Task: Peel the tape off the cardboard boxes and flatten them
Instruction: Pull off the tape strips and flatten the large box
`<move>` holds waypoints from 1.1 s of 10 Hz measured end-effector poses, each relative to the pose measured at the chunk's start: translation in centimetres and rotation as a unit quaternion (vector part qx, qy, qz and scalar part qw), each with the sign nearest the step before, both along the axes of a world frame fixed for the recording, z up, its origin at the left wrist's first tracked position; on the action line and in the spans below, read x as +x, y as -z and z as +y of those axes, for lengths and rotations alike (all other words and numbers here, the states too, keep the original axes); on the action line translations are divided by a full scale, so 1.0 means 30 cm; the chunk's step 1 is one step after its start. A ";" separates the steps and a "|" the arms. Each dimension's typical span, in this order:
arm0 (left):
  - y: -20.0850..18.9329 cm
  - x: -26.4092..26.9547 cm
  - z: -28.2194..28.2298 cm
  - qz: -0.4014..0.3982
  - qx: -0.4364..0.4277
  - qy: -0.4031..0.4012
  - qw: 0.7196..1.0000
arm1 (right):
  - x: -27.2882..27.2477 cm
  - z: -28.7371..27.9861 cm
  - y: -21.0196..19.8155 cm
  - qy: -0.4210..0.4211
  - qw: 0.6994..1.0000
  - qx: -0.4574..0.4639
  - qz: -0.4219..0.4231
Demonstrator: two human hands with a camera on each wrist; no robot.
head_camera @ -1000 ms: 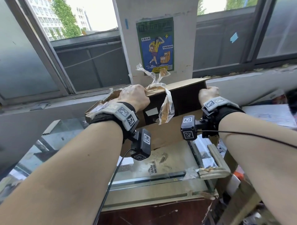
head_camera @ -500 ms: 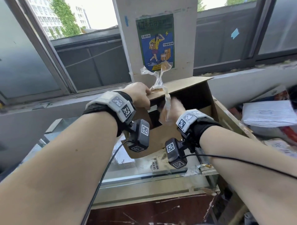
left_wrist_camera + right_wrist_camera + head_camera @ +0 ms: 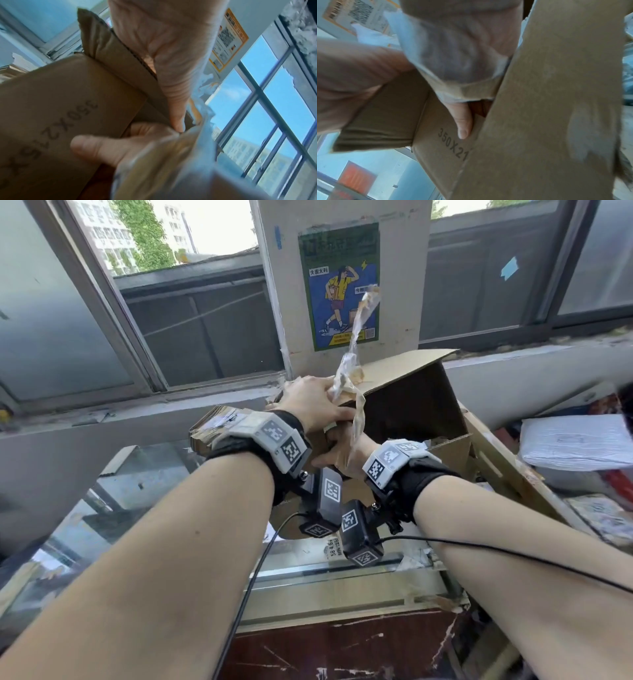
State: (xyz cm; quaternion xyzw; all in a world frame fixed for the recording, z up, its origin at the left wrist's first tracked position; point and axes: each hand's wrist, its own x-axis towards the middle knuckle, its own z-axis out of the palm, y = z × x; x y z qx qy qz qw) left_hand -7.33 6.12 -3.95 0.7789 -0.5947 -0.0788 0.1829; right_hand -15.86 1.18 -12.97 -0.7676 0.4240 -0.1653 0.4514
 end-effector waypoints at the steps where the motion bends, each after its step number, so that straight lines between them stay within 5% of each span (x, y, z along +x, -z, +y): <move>1: 0.024 -0.019 -0.028 -0.018 -0.009 -0.011 1.000 | -0.016 -0.019 0.012 0.017 0.999 0.014 -0.032; 3: -0.033 0.008 -0.019 0.114 0.078 0.063 0.988 | -0.047 -0.040 0.008 0.055 0.997 -0.048 0.005; 4: -0.022 0.042 -0.007 0.126 0.054 0.032 0.990 | -0.065 -0.060 -0.003 0.083 0.993 -0.067 0.051; 5: 0.002 0.055 0.006 0.100 -0.072 -0.036 0.992 | -0.065 -0.079 -0.016 0.112 0.993 -0.035 -0.001; 6: 0.022 0.079 0.010 0.229 -0.174 -0.023 0.958 | -0.070 -0.070 -0.062 0.114 0.991 -0.070 0.030; 7: 0.089 0.134 -0.026 0.328 -0.250 -0.102 0.905 | -0.071 -0.104 -0.071 0.090 0.987 -0.116 0.069; 8: 0.098 0.127 0.002 0.403 -0.260 -0.132 0.868 | -0.050 -0.117 -0.067 0.064 0.985 -0.122 0.100; 9: 0.091 0.124 0.043 0.536 -0.294 -0.204 0.765 | -0.041 -0.121 -0.075 0.055 0.982 -0.142 0.107; 10: 0.117 0.164 0.057 0.544 -0.307 -0.285 0.727 | -0.058 -0.123 -0.084 0.076 0.987 -0.098 0.101; 11: 0.164 0.179 0.075 0.591 -0.287 -0.306 0.689 | -0.046 -0.123 -0.072 0.056 0.983 -0.153 0.086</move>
